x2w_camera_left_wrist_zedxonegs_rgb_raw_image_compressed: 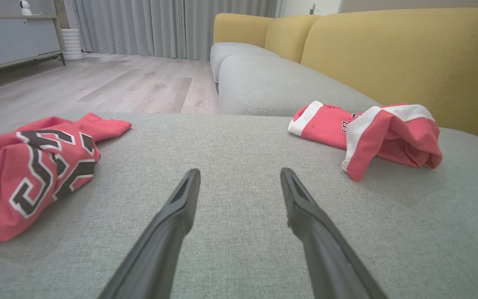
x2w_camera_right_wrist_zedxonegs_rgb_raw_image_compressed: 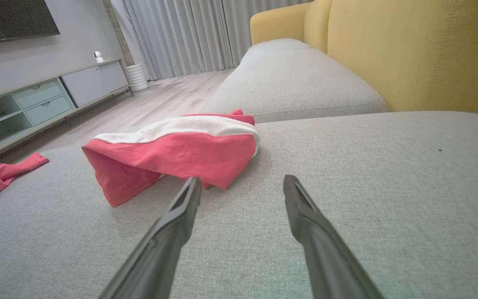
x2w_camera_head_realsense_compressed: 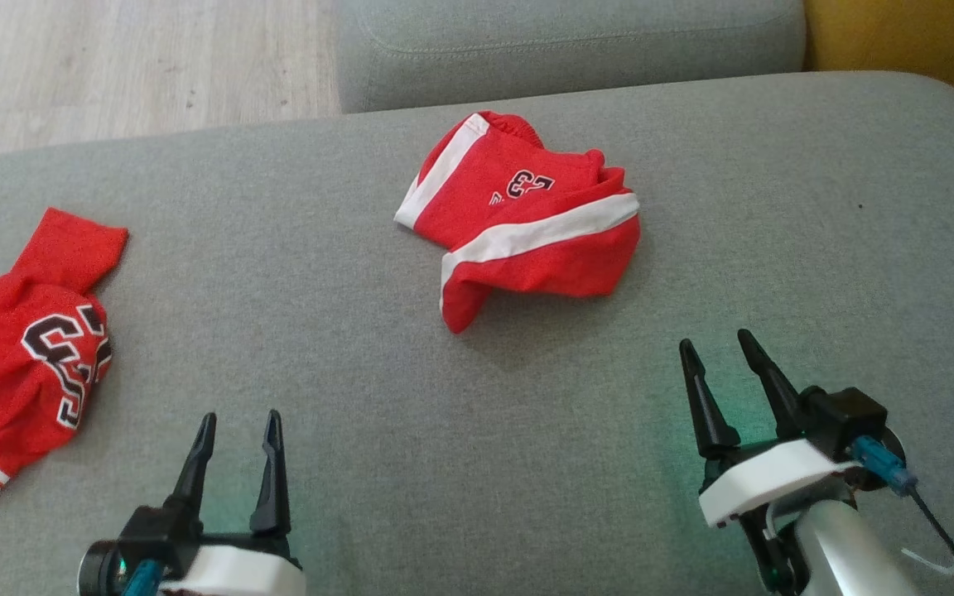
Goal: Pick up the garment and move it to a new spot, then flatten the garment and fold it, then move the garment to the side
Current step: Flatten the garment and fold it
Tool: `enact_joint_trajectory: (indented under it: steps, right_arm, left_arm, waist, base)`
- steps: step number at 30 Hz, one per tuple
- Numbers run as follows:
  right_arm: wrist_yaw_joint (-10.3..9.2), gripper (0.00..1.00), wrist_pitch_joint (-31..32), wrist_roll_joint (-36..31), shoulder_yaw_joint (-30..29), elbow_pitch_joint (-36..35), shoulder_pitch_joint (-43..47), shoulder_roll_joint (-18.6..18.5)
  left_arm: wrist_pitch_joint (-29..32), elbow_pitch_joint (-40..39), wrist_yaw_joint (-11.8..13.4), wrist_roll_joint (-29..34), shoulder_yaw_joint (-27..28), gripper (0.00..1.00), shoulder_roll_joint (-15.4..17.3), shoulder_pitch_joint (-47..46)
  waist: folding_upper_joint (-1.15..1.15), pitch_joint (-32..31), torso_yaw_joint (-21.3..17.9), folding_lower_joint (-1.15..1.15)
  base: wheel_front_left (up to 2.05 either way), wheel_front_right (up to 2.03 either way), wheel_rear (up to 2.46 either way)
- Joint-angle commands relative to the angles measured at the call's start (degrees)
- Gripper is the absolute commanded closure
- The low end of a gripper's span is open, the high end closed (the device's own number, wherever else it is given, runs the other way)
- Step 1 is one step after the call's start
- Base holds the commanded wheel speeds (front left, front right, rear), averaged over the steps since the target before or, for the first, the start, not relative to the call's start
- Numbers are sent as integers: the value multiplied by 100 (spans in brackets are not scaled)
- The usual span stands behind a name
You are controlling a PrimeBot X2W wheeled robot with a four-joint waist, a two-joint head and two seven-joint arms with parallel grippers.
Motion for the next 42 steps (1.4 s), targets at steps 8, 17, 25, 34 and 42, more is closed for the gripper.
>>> enact_joint_trajectory:
  steps: [8, 17, 25, 34, 42]
  right_arm:
    - [-4, 0, -13, -3, 126, -170, -297, -27]
    - [-4, 0, -13, 48, 338, -309, -699, -98]
    - [-4, 0, -13, 142, 538, -343, -985, -62]
    - [-4, 0, -13, 192, 511, -370, -1037, 33]
    - [-4, 0, -13, 228, 393, -324, -941, 125]
  left_arm:
    - [-29, -82, -76, -158, -206, 0, -3, -419]
    - [-29, 381, -206, -315, -1245, 0, -3, -1636]
    - [-29, 1032, -214, -296, -1380, 0, -4, -2376]
    - [-29, 1228, -113, 101, -1048, 49, 8, -2612]
    - [-29, 575, 70, 456, -627, 100, 110, -2746]
  waist:
    - [0, 283, 36, 0]
    - [0, 1024, -289, 0]
    - [0, 1512, -837, 0]
    - [0, 1688, -1234, 0]
    - [0, 1450, -1298, 0]
  base:
    - [0, 0, 0]
    - [0, 0, 0]
    - [0, 0, 0]
    - [0, 0, 0]
    - [0, 0, 0]
